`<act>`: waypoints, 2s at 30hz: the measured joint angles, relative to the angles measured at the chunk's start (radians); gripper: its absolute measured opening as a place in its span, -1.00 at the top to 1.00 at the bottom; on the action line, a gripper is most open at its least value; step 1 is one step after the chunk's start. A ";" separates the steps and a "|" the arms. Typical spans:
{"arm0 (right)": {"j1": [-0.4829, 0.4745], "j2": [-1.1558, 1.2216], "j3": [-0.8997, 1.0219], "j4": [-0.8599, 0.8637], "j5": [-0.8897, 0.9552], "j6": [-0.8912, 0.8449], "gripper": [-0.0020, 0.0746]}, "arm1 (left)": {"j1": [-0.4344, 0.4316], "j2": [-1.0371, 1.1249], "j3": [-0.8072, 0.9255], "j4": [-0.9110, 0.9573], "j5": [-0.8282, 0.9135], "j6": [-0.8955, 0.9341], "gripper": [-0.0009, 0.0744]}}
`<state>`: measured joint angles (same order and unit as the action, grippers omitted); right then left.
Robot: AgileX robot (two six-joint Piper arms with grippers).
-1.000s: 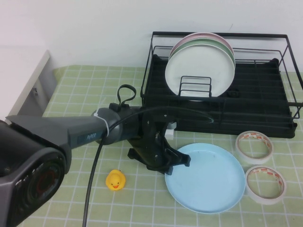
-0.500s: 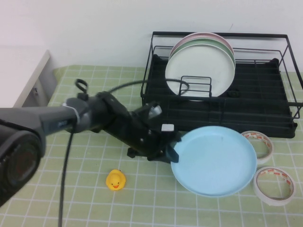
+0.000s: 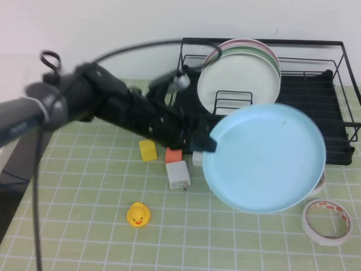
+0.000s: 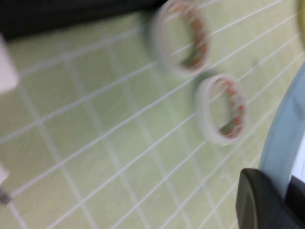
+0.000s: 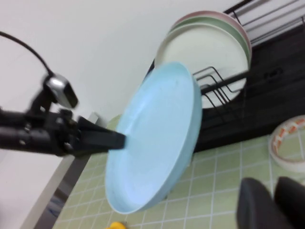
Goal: Place plate on rack
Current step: Hand over the plate, then place the plate on the rack
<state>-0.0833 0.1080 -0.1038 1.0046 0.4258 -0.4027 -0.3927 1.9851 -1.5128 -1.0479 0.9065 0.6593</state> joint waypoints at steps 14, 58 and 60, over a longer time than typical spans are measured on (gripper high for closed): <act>0.000 0.694 -0.530 0.114 0.237 -0.395 -0.52 | 0.000 -0.258 0.133 0.002 -0.045 0.070 0.96; 0.187 1.227 -0.770 0.241 0.286 -1.038 0.57 | 0.091 -0.419 0.295 -0.023 -0.052 0.150 -0.20; 0.187 1.234 -0.797 0.241 0.241 -1.082 0.57 | 0.134 -0.440 0.295 0.040 -0.037 0.090 -0.11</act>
<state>0.1038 1.3424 -0.9007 1.2455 0.6667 -1.4846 -0.2590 1.5450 -1.2180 -1.0077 0.8695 0.7498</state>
